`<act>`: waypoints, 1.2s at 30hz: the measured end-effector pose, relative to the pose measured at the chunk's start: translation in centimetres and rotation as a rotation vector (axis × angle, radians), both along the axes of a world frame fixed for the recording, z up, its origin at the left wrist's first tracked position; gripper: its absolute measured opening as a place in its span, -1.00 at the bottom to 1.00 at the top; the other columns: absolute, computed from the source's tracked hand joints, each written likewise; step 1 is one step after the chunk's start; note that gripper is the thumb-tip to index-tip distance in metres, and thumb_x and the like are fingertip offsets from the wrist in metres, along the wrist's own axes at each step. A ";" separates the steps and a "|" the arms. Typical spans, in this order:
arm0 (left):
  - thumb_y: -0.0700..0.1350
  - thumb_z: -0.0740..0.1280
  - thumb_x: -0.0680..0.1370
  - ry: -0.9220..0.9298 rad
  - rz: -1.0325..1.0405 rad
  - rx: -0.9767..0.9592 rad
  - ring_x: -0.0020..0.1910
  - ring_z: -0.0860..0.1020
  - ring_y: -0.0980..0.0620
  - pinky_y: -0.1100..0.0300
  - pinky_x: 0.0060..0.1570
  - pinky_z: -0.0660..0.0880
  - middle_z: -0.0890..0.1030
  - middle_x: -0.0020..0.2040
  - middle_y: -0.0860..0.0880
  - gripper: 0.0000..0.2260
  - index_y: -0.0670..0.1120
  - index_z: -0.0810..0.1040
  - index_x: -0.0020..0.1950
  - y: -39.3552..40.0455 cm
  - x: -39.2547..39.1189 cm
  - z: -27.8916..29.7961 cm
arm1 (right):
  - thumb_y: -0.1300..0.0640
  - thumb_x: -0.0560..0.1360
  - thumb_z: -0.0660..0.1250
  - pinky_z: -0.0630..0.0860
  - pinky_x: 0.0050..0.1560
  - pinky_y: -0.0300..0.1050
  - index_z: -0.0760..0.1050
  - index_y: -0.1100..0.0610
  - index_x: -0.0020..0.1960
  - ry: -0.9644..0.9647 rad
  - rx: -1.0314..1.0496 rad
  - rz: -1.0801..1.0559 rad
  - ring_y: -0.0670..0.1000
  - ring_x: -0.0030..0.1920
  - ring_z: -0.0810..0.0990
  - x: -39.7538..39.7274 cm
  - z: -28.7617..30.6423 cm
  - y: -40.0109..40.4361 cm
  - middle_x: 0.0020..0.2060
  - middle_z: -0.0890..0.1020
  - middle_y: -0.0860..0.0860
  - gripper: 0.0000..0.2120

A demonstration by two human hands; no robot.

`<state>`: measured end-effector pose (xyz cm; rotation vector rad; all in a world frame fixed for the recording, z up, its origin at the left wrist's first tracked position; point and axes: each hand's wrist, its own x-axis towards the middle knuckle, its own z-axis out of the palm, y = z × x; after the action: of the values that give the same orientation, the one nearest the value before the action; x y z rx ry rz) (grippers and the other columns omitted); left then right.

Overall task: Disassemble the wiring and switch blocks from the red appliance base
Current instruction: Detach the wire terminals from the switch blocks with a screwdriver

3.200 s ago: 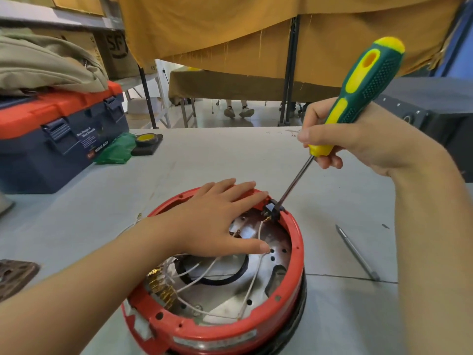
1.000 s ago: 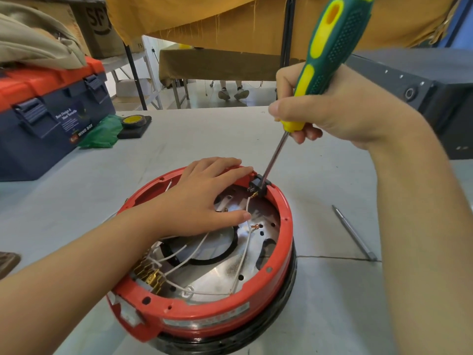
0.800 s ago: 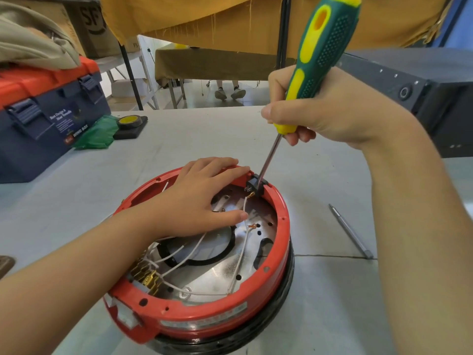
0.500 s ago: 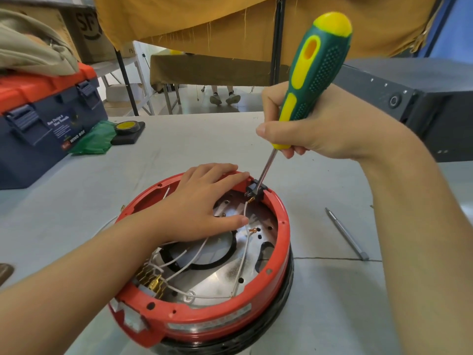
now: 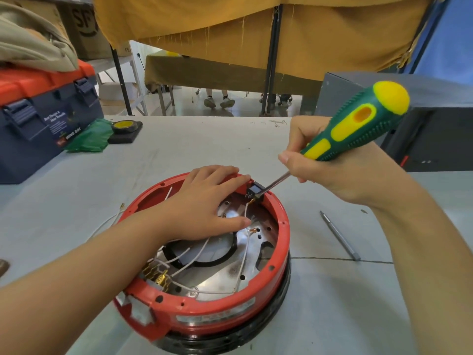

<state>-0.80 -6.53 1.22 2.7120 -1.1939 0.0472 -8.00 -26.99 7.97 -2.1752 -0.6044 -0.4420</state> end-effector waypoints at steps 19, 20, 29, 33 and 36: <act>0.34 0.18 0.46 0.013 0.001 0.015 0.46 -0.03 0.14 0.09 0.43 -0.05 0.02 0.51 0.18 -0.32 0.22 0.01 0.50 -0.1 -0.1 0.2 | 0.11 0.42 0.37 0.42 -0.44 -0.27 0.42 0.09 -0.32 0.058 0.198 -0.085 -0.07 -0.43 0.48 -0.7 -4.9 -1.3 -0.42 0.56 0.09 -0.81; 0.34 0.18 0.46 0.016 -0.002 0.016 0.46 -0.03 0.14 0.10 0.43 -0.05 0.02 0.51 0.18 -0.33 0.23 0.01 0.50 -0.1 -0.1 0.2 | 0.10 0.42 0.37 0.43 -0.44 -0.24 0.43 0.10 -0.32 0.072 0.207 -0.087 -0.07 -0.43 0.48 -0.8 -5.3 -1.1 -0.41 0.56 0.08 -0.81; 0.37 0.14 0.45 0.025 0.005 0.026 0.47 -0.05 0.11 0.08 0.44 -0.05 0.00 0.51 0.18 -0.32 0.24 -0.02 0.50 -0.1 0.0 0.1 | 0.00 0.38 0.32 0.43 -0.41 -0.31 0.47 -0.02 -0.33 -0.008 0.442 -0.100 -0.06 -0.43 0.53 -1.7 -5.3 -3.1 -0.46 0.57 0.03 -0.86; 0.36 0.15 0.45 0.028 0.010 0.022 0.47 -0.05 0.13 0.10 0.43 -0.05 0.00 0.51 0.19 -0.31 0.24 -0.01 0.50 -0.1 0.0 0.1 | -0.01 0.38 0.31 0.44 -0.39 -0.33 0.44 0.02 -0.32 -0.041 0.378 -0.133 -0.10 -0.43 0.53 -2.2 -5.4 -2.6 -0.43 0.59 0.01 -0.84; 0.35 0.16 0.45 0.027 0.003 0.017 0.46 -0.05 0.15 0.13 0.42 -0.06 0.00 0.51 0.19 -0.32 0.22 0.00 0.50 -0.1 -0.1 0.2 | -0.02 0.40 0.31 0.46 -0.39 -0.33 0.44 0.04 -0.29 -0.073 0.337 -0.160 -0.09 -0.42 0.54 -2.6 -5.2 -2.2 -0.40 0.59 0.02 -0.83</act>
<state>-0.93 -6.61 1.41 2.7204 -1.1877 0.0003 -10.61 -29.18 2.80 -1.8963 -0.3648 -0.6612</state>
